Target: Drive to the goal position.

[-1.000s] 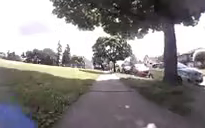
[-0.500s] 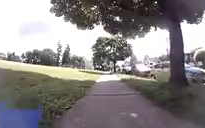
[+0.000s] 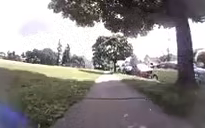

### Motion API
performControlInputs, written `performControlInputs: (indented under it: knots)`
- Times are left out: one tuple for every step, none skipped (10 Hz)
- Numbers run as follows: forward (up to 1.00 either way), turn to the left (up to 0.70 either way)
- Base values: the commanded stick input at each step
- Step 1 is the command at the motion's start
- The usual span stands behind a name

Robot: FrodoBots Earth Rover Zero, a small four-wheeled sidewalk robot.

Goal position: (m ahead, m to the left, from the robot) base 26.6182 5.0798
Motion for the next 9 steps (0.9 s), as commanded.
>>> performControlInputs:
  knots:
    - [0.7, 0.0]
    - [0.7, 0.0]
    - [0.7, 0.0]
    - [0.7, 0.0]
    - [0.7, 0.0]
    - [0.7, 0.0]
    - [0.7, 0.0]
    - [0.7, 0.0]
    - [0.7, 0.0]
